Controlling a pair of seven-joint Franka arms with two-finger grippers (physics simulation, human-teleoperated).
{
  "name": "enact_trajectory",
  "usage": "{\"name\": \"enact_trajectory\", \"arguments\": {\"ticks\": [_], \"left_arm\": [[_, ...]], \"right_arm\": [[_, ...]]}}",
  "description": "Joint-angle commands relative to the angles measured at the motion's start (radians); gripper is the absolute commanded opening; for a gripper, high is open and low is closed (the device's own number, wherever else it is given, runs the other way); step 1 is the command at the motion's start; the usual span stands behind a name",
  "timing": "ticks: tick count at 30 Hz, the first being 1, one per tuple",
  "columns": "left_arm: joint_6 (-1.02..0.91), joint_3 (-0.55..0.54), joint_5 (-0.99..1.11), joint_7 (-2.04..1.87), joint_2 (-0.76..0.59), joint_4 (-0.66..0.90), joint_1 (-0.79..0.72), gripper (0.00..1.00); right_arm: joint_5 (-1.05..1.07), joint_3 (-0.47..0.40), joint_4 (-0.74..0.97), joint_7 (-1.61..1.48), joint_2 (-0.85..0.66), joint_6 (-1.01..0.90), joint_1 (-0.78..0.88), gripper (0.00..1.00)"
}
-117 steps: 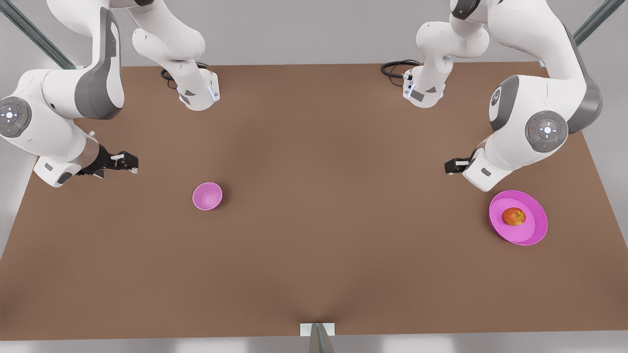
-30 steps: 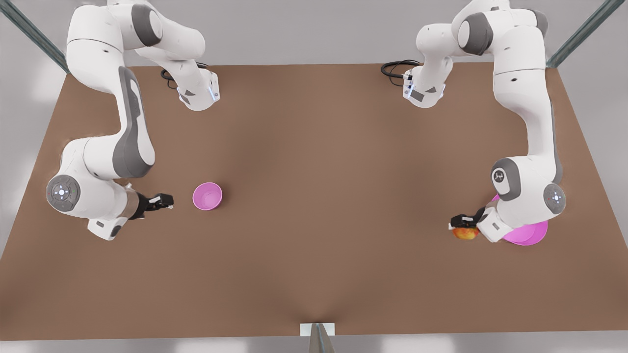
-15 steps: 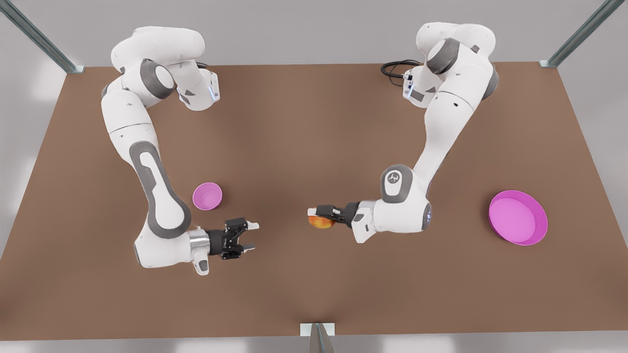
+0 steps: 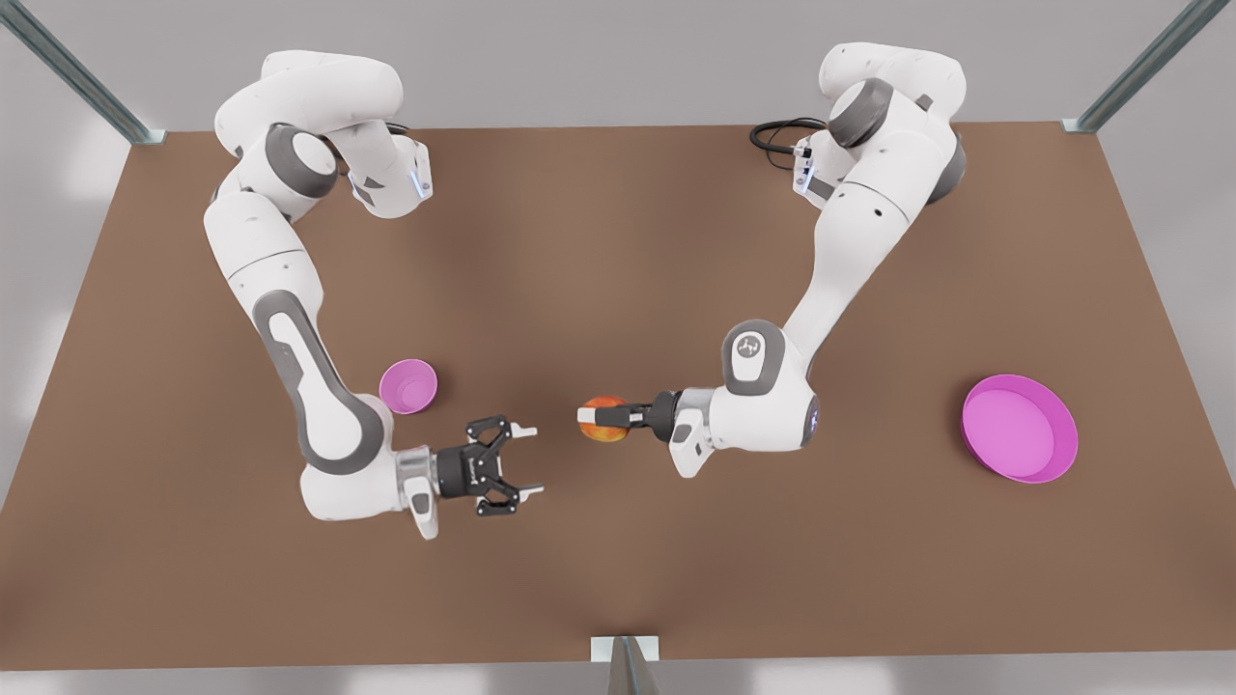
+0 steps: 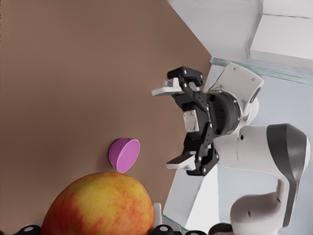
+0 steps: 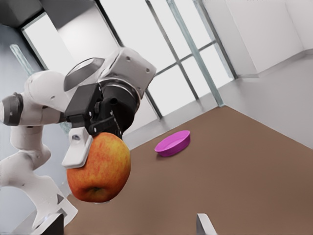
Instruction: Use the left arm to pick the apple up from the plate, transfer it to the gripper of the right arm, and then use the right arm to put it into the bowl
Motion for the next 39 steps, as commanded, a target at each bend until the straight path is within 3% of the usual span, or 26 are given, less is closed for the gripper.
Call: {"name": "enact_trajectory", "arguments": {"ticks": [1,39], "left_arm": [[0.003,-0.001,-0.007,-0.142,-0.001,0.0,-0.001,0.76],[0.013,0.0,-0.005,-0.145,0.051,0.053,-0.018,0.76]], "right_arm": [[0.031,0.006,-0.012,-0.549,-0.002,-0.012,-0.002,1.0],[0.274,0.075,-0.167,-0.673,-0.008,0.134,0.027,1.0]]}}
